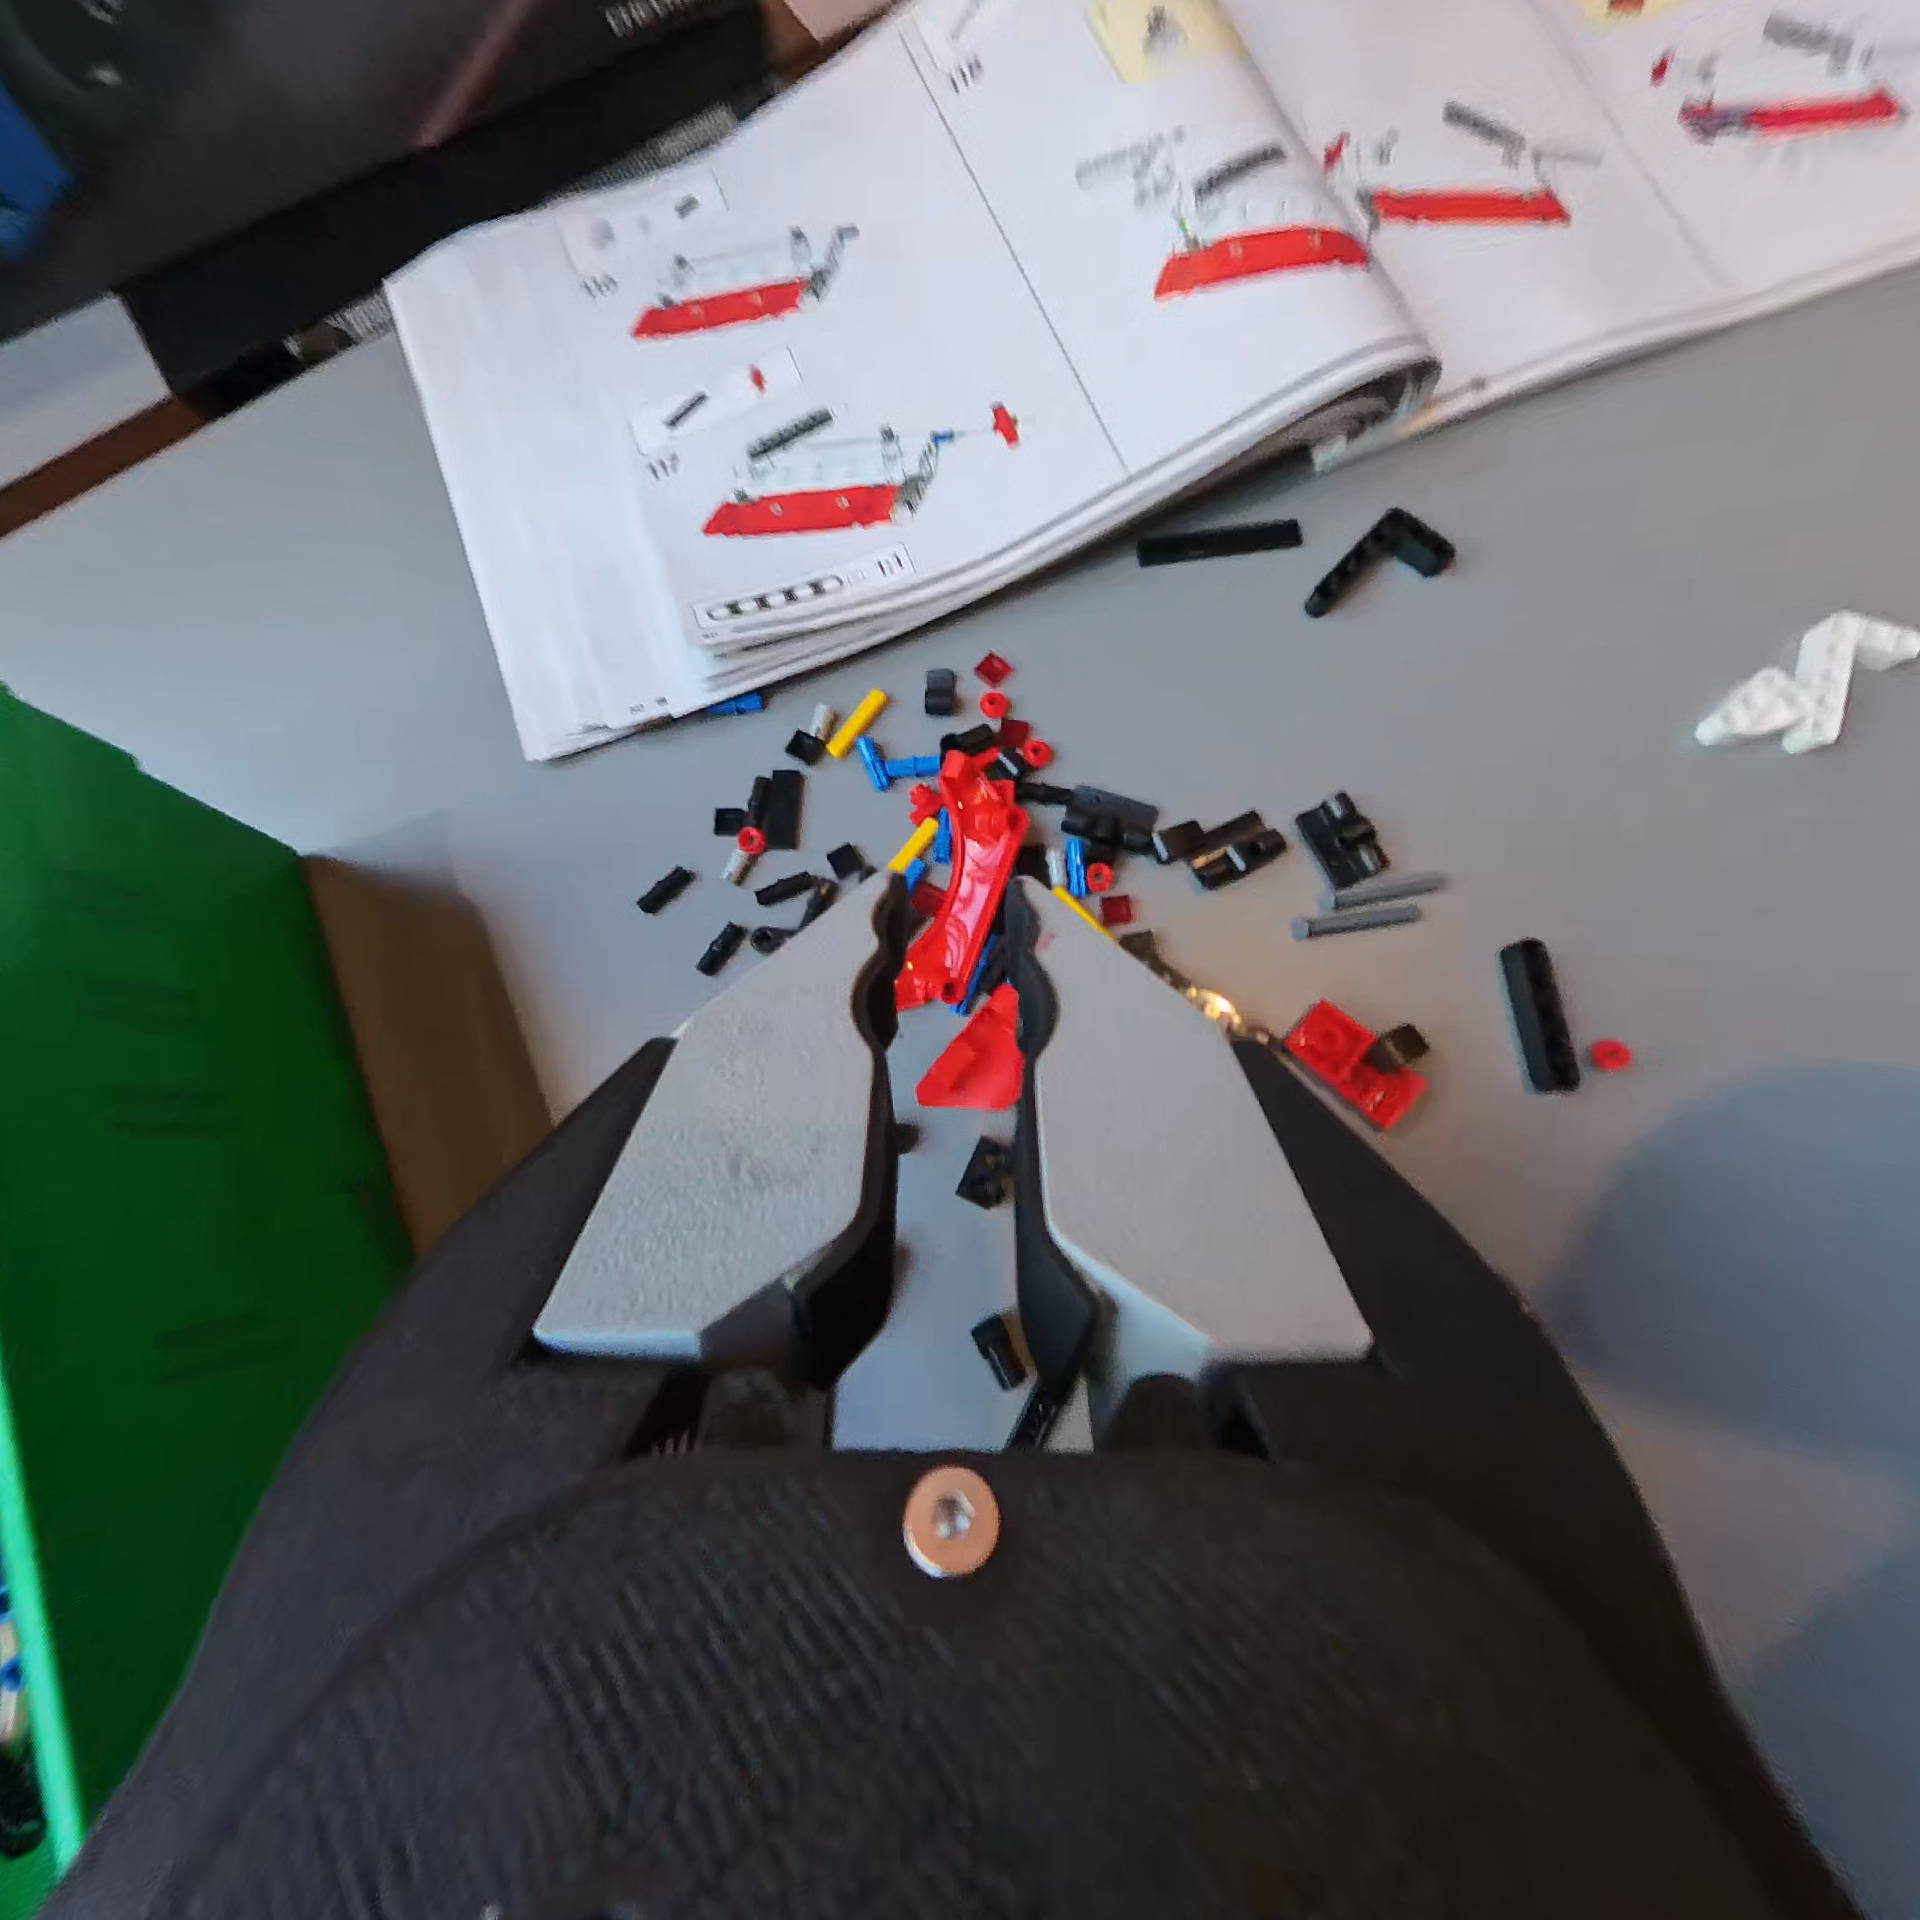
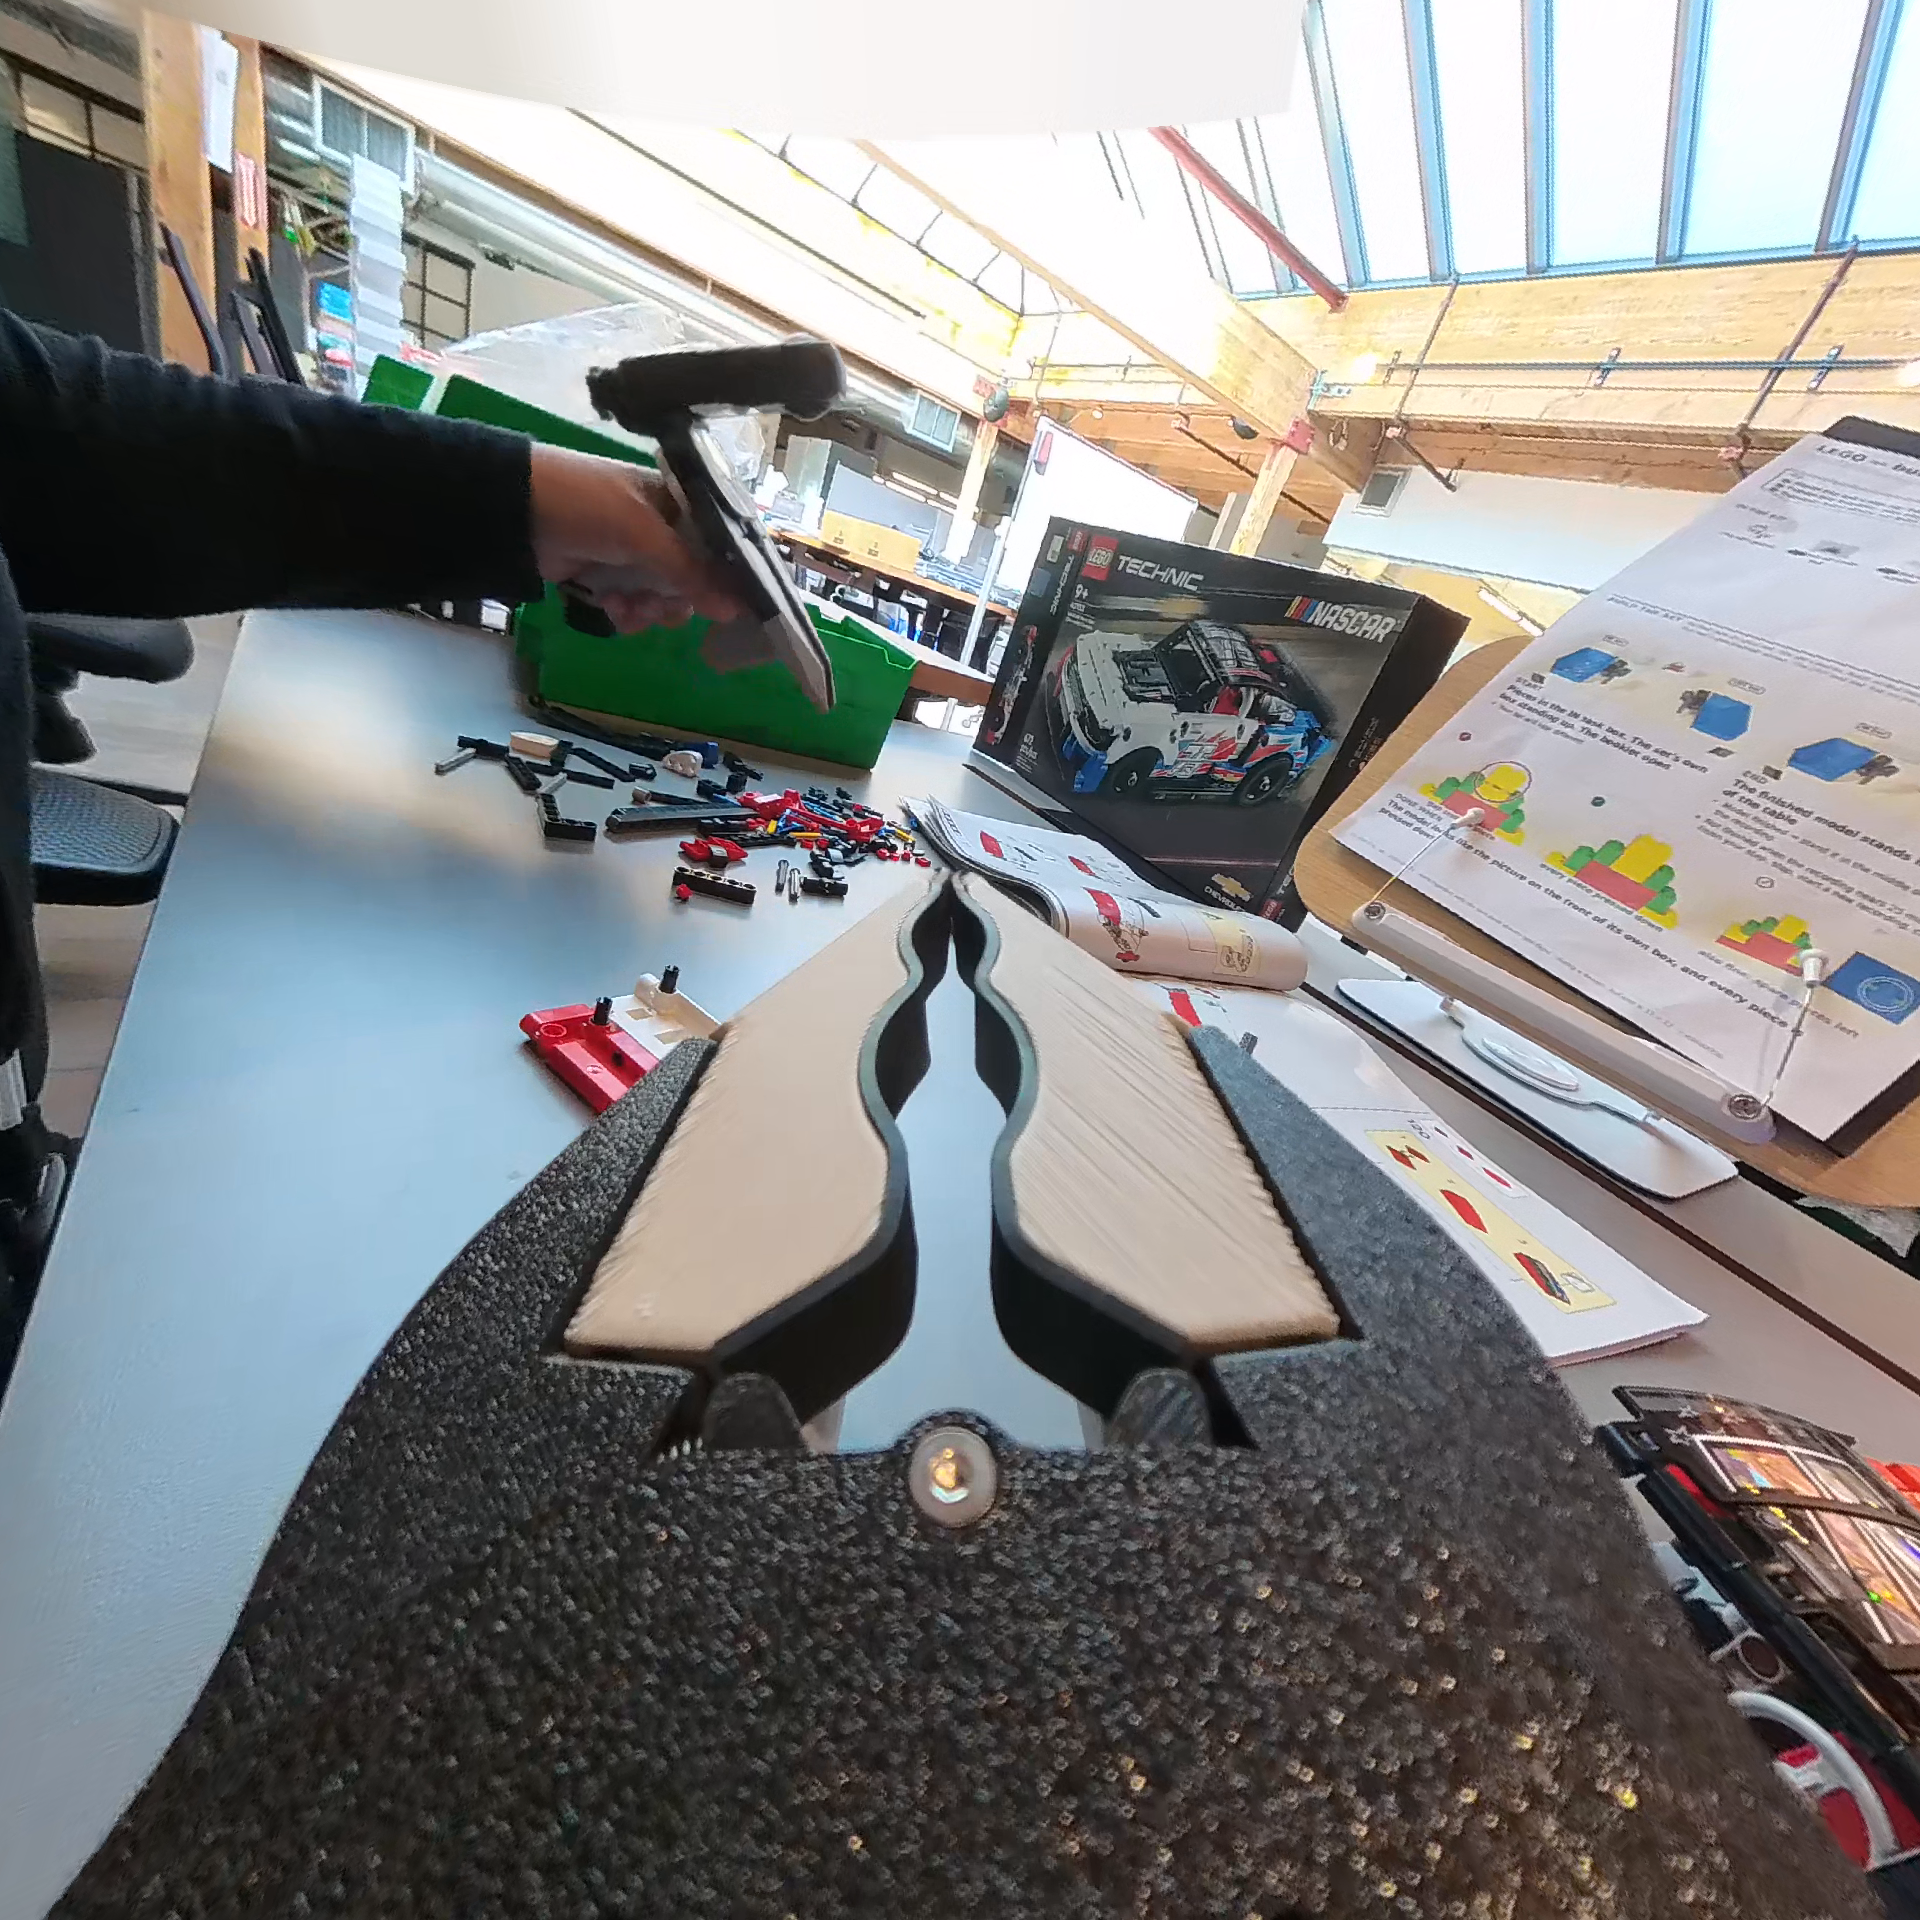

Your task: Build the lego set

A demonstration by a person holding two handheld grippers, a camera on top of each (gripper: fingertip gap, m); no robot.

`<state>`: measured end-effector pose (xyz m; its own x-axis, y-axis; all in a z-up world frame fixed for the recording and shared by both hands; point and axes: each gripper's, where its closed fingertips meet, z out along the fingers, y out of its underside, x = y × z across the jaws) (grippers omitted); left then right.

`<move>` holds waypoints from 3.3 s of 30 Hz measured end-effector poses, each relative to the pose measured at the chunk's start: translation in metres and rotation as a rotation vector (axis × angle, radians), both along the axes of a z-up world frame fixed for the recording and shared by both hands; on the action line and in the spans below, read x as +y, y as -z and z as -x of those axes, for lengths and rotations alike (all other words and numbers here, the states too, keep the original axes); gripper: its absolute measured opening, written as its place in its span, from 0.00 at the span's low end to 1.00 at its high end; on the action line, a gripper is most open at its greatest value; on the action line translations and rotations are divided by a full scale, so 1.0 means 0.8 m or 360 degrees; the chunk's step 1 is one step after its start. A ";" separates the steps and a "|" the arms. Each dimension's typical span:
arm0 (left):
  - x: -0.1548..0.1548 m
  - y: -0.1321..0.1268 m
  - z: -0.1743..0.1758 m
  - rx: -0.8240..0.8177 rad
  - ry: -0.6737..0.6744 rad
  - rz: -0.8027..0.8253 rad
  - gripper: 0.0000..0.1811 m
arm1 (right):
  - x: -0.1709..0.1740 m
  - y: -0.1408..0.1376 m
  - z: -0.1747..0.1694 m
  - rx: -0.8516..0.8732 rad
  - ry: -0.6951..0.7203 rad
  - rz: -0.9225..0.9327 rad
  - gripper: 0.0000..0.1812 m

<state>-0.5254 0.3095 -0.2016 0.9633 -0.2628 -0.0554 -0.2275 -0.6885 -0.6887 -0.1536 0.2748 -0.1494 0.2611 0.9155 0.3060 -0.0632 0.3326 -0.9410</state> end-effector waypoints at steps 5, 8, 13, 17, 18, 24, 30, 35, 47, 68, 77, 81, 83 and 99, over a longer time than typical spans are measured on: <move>0.011 0.033 -0.030 -0.0015 0.0212 0.0139 0.04 | -0.001 0.001 0.001 -0.0008 0.0001 -0.0007 0.00; 0.028 0.051 -0.045 0.0027 0.0315 0.0256 0.03 | -0.001 0.001 0.001 -0.0008 -0.0004 -0.0005 0.00; 0.043 0.073 -0.048 0.0199 0.0479 0.0399 0.03 | 0.001 -0.001 -0.001 0.0007 0.0001 0.0002 0.00; 0.049 0.081 -0.039 0.0321 0.0549 0.0492 0.00 | 0.003 -0.002 -0.003 0.0024 -0.0003 0.0028 0.00; 0.050 0.080 -0.040 0.0351 0.0584 0.0498 0.00 | 0.003 -0.003 -0.003 0.0026 -0.0004 0.0031 0.00; 0.044 0.081 -0.050 0.0553 0.0884 0.0540 0.00 | 0.004 -0.004 -0.005 0.0043 -0.0006 0.0041 0.00; 0.035 0.071 -0.054 0.0832 0.1315 0.0492 0.01 | 0.004 -0.005 -0.005 0.0047 -0.0009 0.0042 0.00; 0.044 0.076 -0.033 0.0937 0.1352 0.0576 0.00 | 0.004 -0.005 -0.006 0.0054 -0.0008 0.0047 0.00; 0.049 0.086 -0.034 0.0989 0.1419 0.0571 0.00 | 0.006 -0.007 -0.009 0.0075 -0.0004 0.0071 0.00; 0.046 0.090 -0.038 0.1012 0.1474 0.0620 0.01 | 0.006 -0.009 -0.011 0.0092 -0.0005 0.0088 0.00; 0.046 0.089 -0.038 0.1040 0.1342 0.0542 0.01 | 0.001 -0.009 -0.010 0.0084 -0.0040 0.0094 0.00; 0.050 0.084 -0.034 0.1122 0.1197 0.0488 0.01 | 0.000 -0.006 -0.008 0.0055 -0.0027 0.0090 0.00; 0.052 0.073 -0.032 0.1124 0.1079 0.0433 0.01 | 0.011 -0.001 -0.004 0.0006 0.0074 0.0118 0.00; -0.007 0.014 -0.266 0.0576 0.0893 0.0042 0.01 | 0.010 0.100 0.026 -0.0923 0.0294 0.0371 0.00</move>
<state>-0.3128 0.3041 -0.2128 0.6022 -0.7242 -0.3360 -0.7694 -0.4142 -0.4863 -0.1741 0.2824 -0.2290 0.2730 0.9307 0.2435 0.5153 0.0723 -0.8540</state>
